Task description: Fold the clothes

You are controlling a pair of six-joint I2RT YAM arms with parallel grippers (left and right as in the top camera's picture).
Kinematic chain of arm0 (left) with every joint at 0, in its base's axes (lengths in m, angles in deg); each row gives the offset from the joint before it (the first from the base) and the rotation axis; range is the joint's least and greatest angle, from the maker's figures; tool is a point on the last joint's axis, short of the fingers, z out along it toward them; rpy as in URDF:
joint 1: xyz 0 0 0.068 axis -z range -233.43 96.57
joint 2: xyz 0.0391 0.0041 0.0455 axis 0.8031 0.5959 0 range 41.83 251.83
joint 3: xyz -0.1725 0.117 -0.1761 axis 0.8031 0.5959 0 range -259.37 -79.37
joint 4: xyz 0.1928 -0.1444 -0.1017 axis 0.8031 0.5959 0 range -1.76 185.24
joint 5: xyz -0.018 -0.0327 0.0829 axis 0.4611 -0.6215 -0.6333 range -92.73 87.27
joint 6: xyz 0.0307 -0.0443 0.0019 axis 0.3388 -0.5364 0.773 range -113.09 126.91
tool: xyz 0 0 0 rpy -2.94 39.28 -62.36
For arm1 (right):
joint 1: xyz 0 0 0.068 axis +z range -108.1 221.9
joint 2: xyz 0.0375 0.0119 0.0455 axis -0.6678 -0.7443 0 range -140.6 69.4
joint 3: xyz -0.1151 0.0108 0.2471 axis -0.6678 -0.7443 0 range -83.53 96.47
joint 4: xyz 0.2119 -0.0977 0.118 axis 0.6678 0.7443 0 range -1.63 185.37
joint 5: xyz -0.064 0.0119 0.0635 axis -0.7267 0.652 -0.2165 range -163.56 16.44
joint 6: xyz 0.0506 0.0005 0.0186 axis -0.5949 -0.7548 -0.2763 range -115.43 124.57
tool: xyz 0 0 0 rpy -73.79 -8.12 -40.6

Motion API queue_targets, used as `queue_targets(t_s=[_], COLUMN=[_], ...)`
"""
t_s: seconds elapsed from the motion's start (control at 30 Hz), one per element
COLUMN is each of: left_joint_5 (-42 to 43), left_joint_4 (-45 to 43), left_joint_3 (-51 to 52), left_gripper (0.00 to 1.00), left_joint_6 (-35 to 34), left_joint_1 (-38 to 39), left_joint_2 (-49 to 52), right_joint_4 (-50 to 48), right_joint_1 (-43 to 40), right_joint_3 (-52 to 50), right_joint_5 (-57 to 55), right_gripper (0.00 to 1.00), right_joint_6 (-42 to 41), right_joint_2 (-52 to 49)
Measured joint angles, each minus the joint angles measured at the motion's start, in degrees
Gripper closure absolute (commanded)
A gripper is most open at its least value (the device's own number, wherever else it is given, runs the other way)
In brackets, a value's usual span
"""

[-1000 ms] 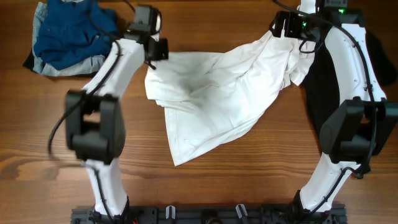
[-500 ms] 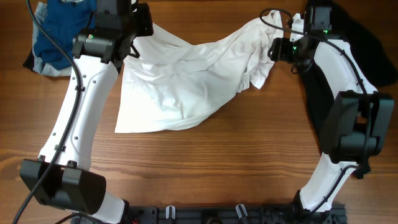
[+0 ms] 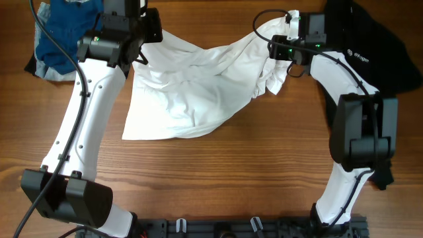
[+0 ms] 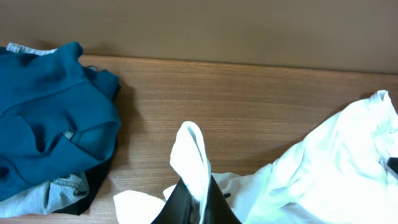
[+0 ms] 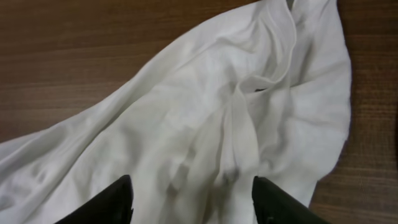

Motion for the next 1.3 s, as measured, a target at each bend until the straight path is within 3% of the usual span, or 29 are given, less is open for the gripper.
queue_targets(t_s=[0.17,0.33,0.6,0.63,0.73,0.87,1.03,1.3], left_joint_5=[0.0,0.0,0.0,0.0,0.0,-0.02,-0.22,-0.44], left_joint_4=[0.07,0.13,0.13,0.15,0.15,0.17,0.2,2.6], left_joint_3=[0.0,0.0,0.0,0.0,0.0,0.0,0.0,0.0], left_gripper=[0.96,0.96,0.96,0.96,0.96,0.96,0.96,0.96], left_joint_6=[0.0,0.0,0.0,0.0,0.0,0.0,0.0,0.0], left_joint_1=[0.0,0.0,0.0,0.0,0.0,0.0,-0.31,-3.72], left_joint_2=[0.0,0.0,0.0,0.0,0.0,0.0,0.0,0.0], right_joint_4=[-1.53,-3.08,-4.44,-4.59,-4.79,-2.47,7.43,41.42], right_joint_1=[-0.66,-0.7,-0.7,-0.7,-0.7,-0.72,-1.38,-6.95], right_joint_3=[0.0,0.0,0.0,0.0,0.0,0.02,-0.13,0.7], right_joint_5=[-1.7,-1.84,-1.66,-1.66,-1.64,-1.68,-1.68,-1.77], right_gripper=[0.45,0.64,0.65,0.69,0.96,0.96,0.96,0.96], right_joint_6=[-1.22,-2.21,-2.73,-2.73,-2.99,-3.1,-3.13,-3.8], right_joint_2=[-2.93,-3.87,-5.97,-6.4,-7.1,-6.84,-0.22,22.82])
